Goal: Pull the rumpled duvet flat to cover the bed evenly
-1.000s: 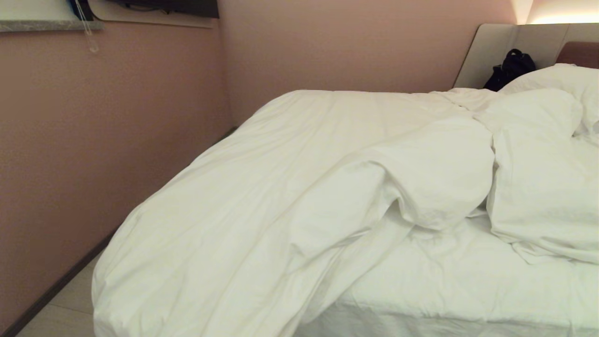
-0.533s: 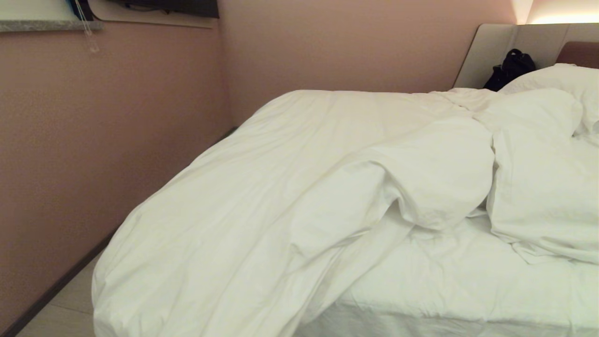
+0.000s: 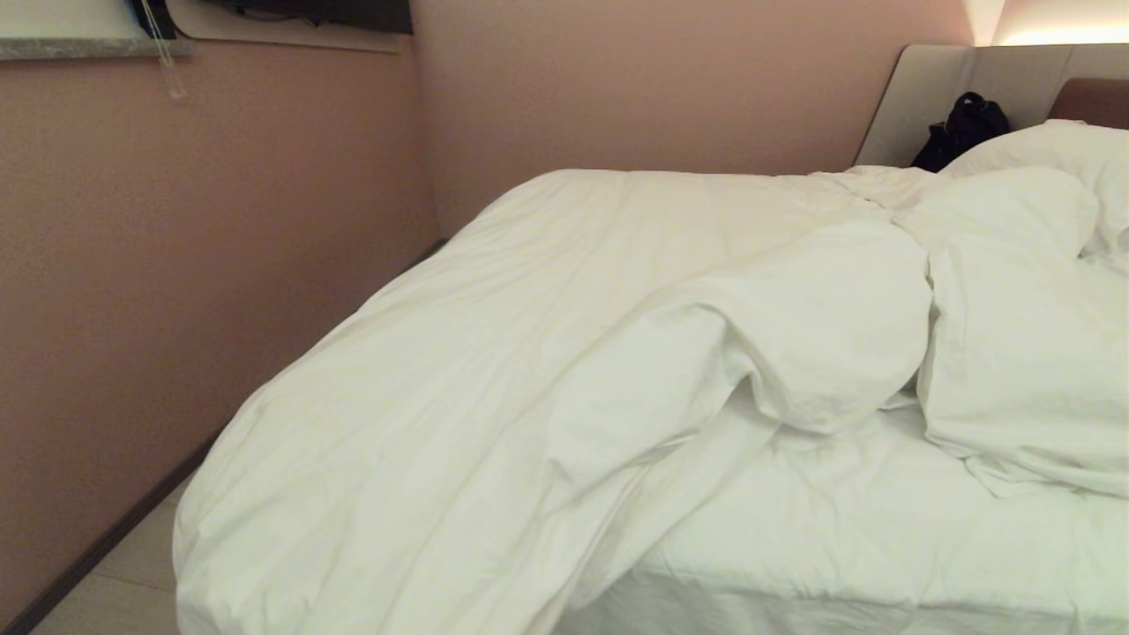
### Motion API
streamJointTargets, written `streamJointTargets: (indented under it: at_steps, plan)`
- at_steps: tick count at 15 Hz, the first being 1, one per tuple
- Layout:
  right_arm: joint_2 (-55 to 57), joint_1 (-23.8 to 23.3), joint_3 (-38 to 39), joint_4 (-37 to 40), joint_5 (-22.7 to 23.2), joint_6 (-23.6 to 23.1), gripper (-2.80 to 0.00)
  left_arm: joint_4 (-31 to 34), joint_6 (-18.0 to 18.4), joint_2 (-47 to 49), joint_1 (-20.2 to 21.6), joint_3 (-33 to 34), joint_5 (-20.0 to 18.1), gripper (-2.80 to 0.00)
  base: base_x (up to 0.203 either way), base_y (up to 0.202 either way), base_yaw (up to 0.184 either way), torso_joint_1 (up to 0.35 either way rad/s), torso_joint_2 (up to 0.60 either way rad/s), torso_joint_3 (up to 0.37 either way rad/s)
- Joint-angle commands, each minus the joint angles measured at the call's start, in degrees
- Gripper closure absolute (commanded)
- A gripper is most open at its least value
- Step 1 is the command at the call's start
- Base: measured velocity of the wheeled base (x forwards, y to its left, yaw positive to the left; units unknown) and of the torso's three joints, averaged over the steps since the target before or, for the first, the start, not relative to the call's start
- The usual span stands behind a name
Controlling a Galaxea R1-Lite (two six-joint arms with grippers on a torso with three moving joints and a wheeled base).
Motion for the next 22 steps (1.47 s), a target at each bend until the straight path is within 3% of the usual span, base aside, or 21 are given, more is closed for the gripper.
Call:
streamJointTargets:
  at_steps: [1,22]
  plan:
    - [0.1,0.0,0.0,0.0,0.0,0.0,0.0,0.0,0.0,0.0,0.0,0.1,0.0,0.0,0.0,0.0,0.0,0.0,0.0,0.0]
    - [0.1,0.0,0.0,0.0,0.0,0.0,0.0,-0.1,0.0,0.1,0.0,0.1,0.2,0.0,0.0,0.0,0.0,0.0,0.0,0.0]
